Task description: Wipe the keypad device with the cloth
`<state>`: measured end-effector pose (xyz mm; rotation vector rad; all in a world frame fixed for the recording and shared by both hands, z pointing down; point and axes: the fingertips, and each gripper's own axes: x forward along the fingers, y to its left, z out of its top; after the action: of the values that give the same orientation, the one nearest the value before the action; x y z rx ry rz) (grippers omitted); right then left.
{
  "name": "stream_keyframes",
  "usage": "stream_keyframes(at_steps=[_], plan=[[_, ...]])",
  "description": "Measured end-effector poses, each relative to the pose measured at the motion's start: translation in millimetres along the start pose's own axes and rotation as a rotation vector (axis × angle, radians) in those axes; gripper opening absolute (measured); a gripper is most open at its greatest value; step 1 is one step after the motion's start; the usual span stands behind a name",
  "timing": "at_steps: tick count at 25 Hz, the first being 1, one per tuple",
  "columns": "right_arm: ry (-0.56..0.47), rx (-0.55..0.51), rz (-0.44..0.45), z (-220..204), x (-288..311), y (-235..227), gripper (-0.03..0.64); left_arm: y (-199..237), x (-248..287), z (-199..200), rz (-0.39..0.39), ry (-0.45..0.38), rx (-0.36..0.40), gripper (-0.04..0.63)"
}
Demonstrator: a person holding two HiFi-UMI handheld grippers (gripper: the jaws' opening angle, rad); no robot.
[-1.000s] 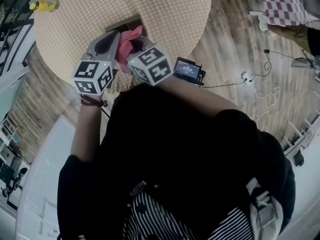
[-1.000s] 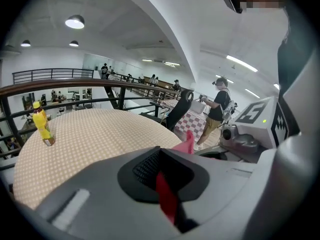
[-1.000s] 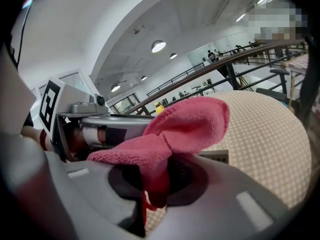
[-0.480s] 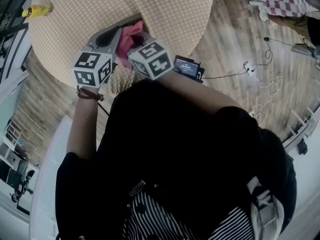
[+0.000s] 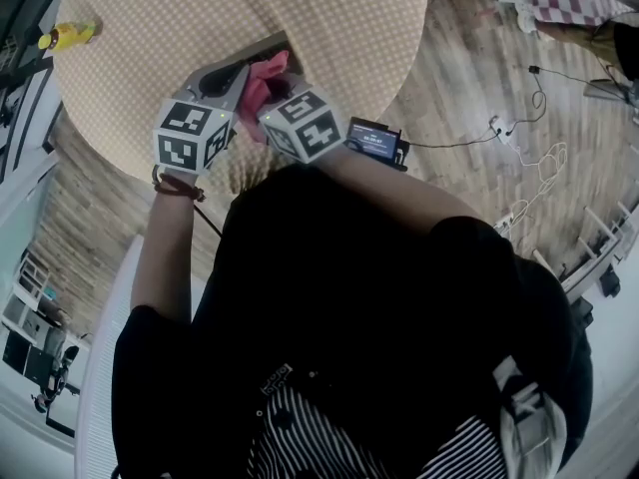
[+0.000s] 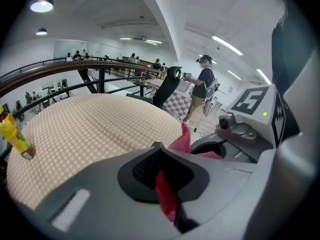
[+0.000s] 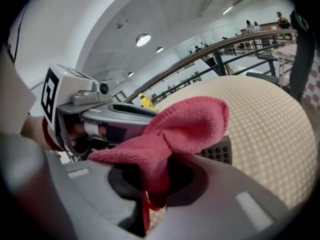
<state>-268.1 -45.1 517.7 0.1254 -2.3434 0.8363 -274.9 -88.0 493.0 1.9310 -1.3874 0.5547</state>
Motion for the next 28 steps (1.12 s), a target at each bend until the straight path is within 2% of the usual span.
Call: stream_keyframes(at_steps=[6,15,24,28], plan=[[0.015,0.031,-0.031,-10.3,8.6,-11.8,0.064,2.4,16.2,-11.3,-0.011,0.064,0.030,0.000],[0.011,0.063,-0.049,-11.0,18.7,-21.2,0.064,10.9,27.7,-14.9,-0.018,0.104,0.046,0.000],[0.064,0.112,-0.056,-26.6,36.0,-28.7,0.064,22.6,47.9,-38.4,-0.062,0.328,0.123,0.000],[0.084,0.117,-0.054,-29.4,41.7,-32.1,0.064,26.6,53.5,-44.3,-0.054,0.361,0.137,0.002]])
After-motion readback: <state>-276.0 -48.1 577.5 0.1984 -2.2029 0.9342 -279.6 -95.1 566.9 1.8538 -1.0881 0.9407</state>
